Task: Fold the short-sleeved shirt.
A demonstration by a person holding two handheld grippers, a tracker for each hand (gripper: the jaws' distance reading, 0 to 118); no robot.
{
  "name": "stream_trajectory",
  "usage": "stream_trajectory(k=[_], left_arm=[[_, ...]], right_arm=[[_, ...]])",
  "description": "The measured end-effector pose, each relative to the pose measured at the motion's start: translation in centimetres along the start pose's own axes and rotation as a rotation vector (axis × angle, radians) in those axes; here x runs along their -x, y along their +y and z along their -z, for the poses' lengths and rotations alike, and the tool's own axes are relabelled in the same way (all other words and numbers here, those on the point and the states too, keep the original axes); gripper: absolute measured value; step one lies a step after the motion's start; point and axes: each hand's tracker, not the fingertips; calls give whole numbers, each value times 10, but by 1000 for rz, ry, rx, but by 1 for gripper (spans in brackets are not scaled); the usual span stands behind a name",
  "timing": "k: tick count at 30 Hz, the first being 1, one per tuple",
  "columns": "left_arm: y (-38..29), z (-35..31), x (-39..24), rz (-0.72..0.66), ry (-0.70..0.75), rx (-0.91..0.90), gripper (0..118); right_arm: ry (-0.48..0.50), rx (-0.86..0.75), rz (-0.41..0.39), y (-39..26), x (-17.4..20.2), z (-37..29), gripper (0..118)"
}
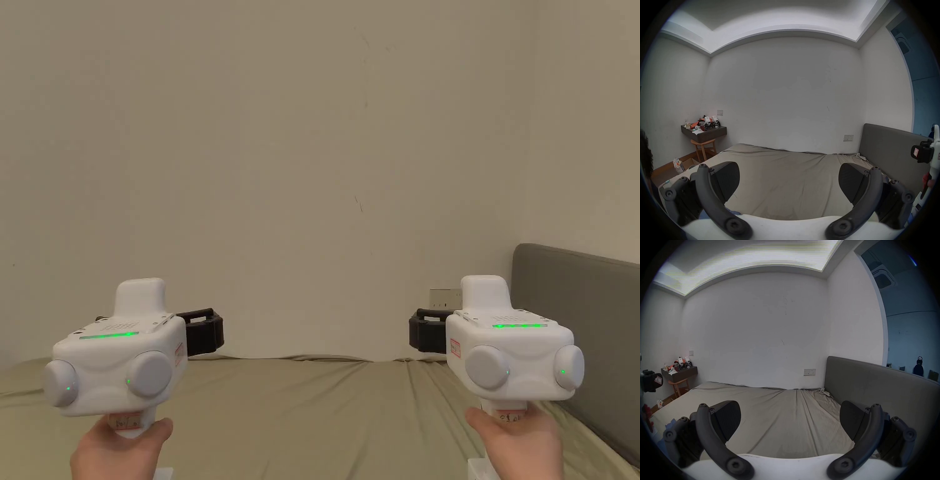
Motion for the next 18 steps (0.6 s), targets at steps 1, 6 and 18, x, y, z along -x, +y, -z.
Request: stream_trajectory(k=[1,6,18], left_arm=[[0,0,0,2,1,-2,118],[2,-3,-3,10,5,-11,118],[1,-4,-3,22,22,0,118]], right_arm=[[2,3,1,0,0,0,118],[-1,2,-11,0,-1,0,118],[31,25,7,-1,-3,2,118]])
